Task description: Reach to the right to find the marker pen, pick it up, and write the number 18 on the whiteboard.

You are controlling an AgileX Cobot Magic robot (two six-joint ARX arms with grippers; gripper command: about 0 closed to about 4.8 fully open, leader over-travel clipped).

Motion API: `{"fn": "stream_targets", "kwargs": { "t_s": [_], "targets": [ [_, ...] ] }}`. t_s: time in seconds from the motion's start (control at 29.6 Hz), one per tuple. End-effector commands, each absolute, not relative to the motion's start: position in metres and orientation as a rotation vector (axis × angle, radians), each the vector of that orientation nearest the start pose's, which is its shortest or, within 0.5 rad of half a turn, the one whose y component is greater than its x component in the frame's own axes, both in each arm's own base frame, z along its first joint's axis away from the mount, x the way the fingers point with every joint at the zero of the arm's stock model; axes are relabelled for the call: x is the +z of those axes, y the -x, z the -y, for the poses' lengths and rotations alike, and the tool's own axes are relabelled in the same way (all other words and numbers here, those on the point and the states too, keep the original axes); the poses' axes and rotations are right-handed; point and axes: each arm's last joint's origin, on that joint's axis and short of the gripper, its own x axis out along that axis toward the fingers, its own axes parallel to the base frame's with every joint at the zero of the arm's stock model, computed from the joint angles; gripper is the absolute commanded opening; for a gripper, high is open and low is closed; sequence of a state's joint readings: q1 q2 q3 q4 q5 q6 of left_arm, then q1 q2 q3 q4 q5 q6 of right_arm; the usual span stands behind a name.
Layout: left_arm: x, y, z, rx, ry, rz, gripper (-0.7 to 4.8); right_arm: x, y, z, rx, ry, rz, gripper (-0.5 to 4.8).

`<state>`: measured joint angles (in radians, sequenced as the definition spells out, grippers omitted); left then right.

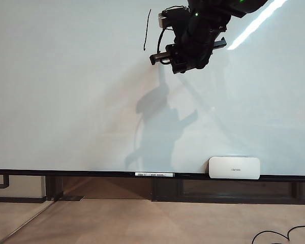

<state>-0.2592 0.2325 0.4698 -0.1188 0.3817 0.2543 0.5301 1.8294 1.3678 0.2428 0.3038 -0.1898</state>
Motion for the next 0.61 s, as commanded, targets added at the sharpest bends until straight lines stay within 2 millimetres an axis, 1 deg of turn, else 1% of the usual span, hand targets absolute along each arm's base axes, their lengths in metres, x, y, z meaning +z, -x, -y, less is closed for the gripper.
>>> {"fn": "stream_targets", "kwargs": {
  "t_s": [0.03,0.17,0.44,0.61],
  "targets": [
    [0.293,-0.075,0.031,-0.62,-0.257,0.208,-0.05,0.288,-0.372,-0.206,0.18,0.273,-0.166,-0.02],
    [0.293,-0.075,0.031,-0.62,-0.261,0.209,-0.05,0.285,-0.371,-0.203,0.118,0.295,-0.207,-0.02],
    [0.293,-0.074,0.031,-0.619,-0.261,0.216,-0.05,0.297,-0.366,-0.196,0.064,0.29,-0.202,-0.02],
    [0.294,-0.072,0.03,-0.617,-0.261,0.225,-0.05,0.299,-0.365,-0.191,0.054,0.297,-0.218,-0.02]
  ]
}}
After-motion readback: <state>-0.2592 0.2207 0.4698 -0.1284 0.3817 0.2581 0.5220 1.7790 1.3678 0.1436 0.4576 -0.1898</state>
